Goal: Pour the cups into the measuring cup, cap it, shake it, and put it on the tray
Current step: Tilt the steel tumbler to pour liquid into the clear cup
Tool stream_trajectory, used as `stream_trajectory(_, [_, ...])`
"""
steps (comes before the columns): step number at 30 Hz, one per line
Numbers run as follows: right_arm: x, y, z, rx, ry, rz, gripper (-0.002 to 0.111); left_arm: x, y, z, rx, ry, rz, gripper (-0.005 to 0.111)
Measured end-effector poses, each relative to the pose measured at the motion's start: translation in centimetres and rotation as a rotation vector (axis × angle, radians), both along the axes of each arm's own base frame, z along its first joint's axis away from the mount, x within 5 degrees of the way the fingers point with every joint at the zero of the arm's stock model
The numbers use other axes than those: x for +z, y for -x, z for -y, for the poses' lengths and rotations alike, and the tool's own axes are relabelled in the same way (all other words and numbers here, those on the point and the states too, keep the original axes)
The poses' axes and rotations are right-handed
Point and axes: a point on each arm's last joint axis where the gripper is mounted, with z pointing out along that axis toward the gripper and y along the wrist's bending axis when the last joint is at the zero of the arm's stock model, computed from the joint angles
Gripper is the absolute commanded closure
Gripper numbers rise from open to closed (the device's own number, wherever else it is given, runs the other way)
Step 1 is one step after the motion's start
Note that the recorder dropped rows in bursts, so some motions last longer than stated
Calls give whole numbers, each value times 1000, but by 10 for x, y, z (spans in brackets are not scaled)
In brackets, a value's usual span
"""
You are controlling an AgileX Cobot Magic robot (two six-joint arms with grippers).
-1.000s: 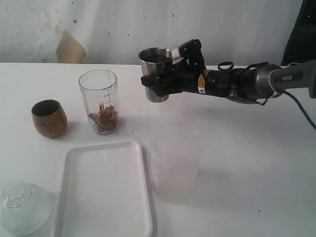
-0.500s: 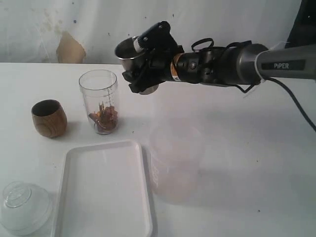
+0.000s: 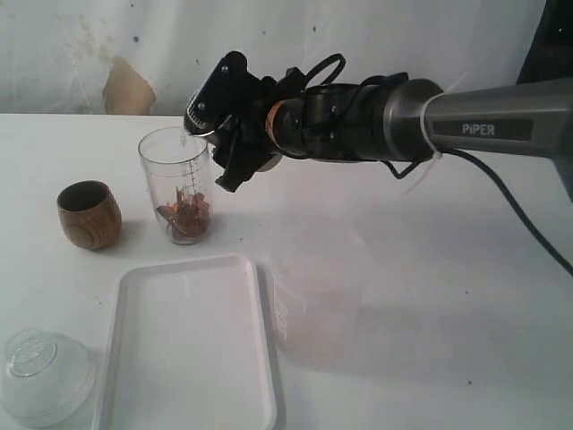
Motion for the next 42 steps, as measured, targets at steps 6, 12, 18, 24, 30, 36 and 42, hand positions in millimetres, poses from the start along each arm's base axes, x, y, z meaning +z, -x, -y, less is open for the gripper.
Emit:
stream_trajectory(6, [8,-4,4,-60,67,30,108,0,0,0,0,0,0,107])
stream_trajectory(12, [16,-1,-2,-83,167,79,108,0,0,0,0,0,0,107])
stream_trajectory(18, [31,-2,-10,-91,181,129,108,0,0,0,0,0,0,107])
stream_trajectory(24, [33,0,-13,-87,251,170,108,0,0,0,0,0,0,107])
stream_trajectory(30, [34,2,-15,-86,297,196,108,0,0,0,0,0,0,107])
stream_trajectory(36, [36,1,-13,-87,322,214,108,0,0,0,0,0,0,107])
stream_trajectory(42, [37,1,-13,-80,352,236,108,0,0,0,0,0,0,107])
